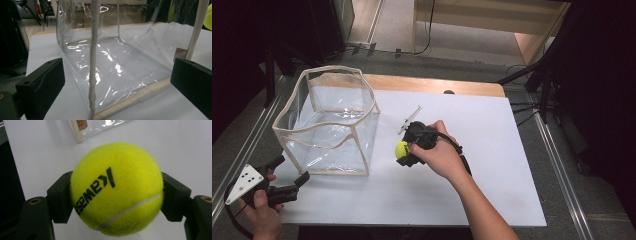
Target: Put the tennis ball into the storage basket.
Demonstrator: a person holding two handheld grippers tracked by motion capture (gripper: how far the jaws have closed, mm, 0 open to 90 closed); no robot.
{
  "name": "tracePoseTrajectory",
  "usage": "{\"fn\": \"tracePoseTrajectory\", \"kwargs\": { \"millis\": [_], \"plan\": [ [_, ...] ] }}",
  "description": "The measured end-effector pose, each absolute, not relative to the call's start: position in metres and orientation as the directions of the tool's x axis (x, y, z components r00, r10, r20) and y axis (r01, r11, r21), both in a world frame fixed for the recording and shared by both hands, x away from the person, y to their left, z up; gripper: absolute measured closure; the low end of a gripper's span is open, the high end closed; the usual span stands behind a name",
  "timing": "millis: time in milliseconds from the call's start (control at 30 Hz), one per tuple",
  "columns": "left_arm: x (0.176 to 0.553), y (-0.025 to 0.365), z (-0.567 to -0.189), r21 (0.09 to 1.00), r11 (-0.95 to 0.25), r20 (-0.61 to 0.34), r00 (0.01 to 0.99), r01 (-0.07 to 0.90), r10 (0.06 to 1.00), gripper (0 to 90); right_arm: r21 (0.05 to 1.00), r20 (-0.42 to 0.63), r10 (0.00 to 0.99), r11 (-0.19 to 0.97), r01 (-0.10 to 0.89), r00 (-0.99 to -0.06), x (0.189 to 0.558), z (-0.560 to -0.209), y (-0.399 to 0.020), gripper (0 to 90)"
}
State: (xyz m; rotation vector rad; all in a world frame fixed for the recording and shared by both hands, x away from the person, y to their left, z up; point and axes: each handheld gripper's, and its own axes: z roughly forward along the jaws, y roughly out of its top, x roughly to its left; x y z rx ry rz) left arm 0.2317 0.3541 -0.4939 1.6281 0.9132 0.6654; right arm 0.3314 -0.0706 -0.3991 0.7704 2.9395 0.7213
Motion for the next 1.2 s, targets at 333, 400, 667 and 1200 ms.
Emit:
{"fn": "tracePoseTrajectory", "kwargs": {
  "millis": [333,400,667,1200],
  "plan": [
    [0.232,0.355,-0.494,0.970,-0.105,-0.033,0.546,0.220,0.837,0.0,0.438,0.098,0.446,0.783,0.441,-0.890,0.335,-0.394,-0.062,23.9],
    [0.232,0.354,-0.494,0.970,-0.104,-0.034,0.546,0.220,0.837,0.0,0.440,0.098,0.448,0.781,0.442,-0.889,0.335,-0.393,-0.060,23.9],
    [0.232,0.354,-0.494,0.970,-0.104,-0.034,0.546,0.220,0.837,0.0,0.444,0.090,0.434,0.788,0.426,-0.896,0.338,-0.386,-0.055,23.9],
    [0.232,0.355,-0.494,0.970,-0.102,-0.036,0.547,0.220,0.837,0.0,0.458,0.114,0.423,0.780,0.426,-0.899,0.342,-0.372,-0.048,23.9]
  ]
}}
